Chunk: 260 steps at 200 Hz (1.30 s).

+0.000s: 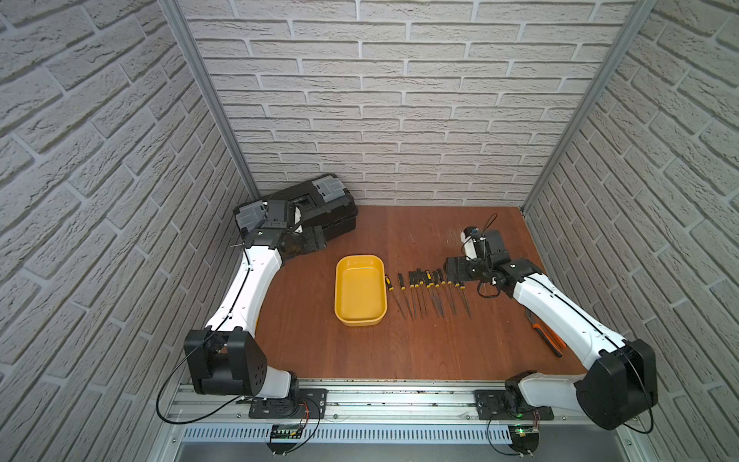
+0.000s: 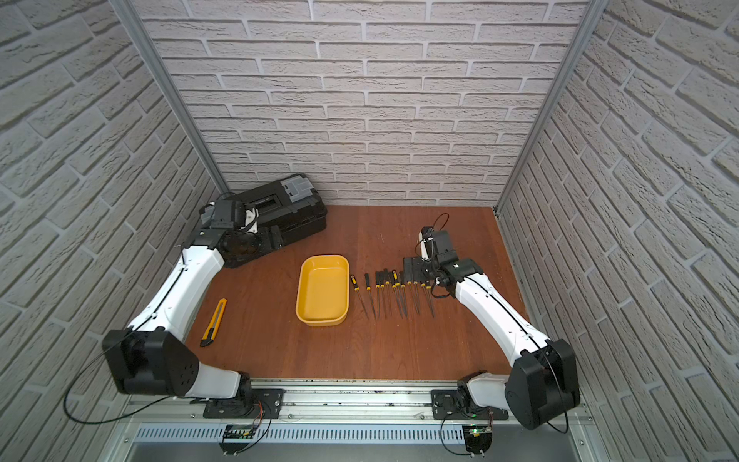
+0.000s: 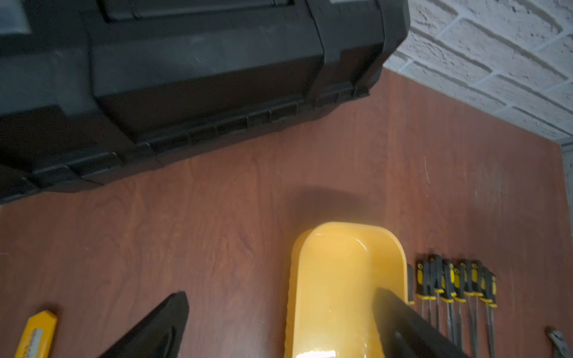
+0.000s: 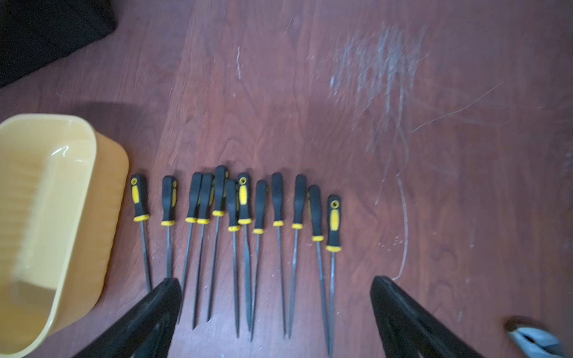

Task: Take the file tool out of the storage box
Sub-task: Reset both arms

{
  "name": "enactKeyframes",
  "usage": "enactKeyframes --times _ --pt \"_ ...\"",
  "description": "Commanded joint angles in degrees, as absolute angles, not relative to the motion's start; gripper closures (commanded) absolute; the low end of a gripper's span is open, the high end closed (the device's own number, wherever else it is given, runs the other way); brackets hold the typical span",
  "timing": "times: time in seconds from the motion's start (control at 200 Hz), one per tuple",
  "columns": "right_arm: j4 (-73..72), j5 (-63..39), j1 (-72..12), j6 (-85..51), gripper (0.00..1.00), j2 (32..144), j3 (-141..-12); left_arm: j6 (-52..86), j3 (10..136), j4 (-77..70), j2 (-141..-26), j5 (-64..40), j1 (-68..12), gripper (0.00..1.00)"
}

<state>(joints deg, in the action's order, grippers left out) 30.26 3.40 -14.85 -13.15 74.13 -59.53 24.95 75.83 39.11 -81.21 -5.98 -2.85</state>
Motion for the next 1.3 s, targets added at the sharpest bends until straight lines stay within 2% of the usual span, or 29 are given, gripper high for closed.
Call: enactKeyframes --times 0.0,0.16,0.305,0.58,0.75,1.0,1.1,1.225,1.295 --pt "23.60 5.00 -11.62 -7.44 0.00 73.00 -57.72 20.71 72.38 29.43 -77.92 -0.80 -2.11 0.02" --pt "13.29 7.28 -6.60 -4.73 0.00 72.23 -52.07 17.83 63.03 18.28 -74.19 2.69 -1.57 0.01" --pt "6.95 8.07 -3.39 -0.70 0.00 71.45 -47.92 13.93 55.10 9.92 -71.36 1.17 -0.59 0.02" --pt "-13.15 1.38 4.52 0.11 0.00 73.15 -36.08 9.89 45.37 -2.14 -71.41 -4.10 0.96 0.02" --pt "-22.91 -3.17 5.27 0.16 0.00 77.54 -31.97 7.87 38.58 -14.18 -71.95 -5.51 3.28 0.02" --pt "-38.10 -7.03 5.02 -0.85 0.00 82.04 -26.26 3.88 35.78 -21.00 -75.88 -6.52 6.03 0.01" --pt "-45.88 -5.74 4.92 -1.23 0.01 84.19 -22.96 2.58 32.83 -28.08 -78.07 -7.87 7.16 0.01" --pt "-45.35 -5.96 3.33 0.84 0.01 85.39 -23.49 0.76 31.14 -34.62 -79.35 -8.03 7.86 0.01" --pt "-46.45 -4.05 2.09 1.81 0.01 86.08 -23.20 0.66 31.90 -32.60 -79.42 -8.82 8.00 0.01"
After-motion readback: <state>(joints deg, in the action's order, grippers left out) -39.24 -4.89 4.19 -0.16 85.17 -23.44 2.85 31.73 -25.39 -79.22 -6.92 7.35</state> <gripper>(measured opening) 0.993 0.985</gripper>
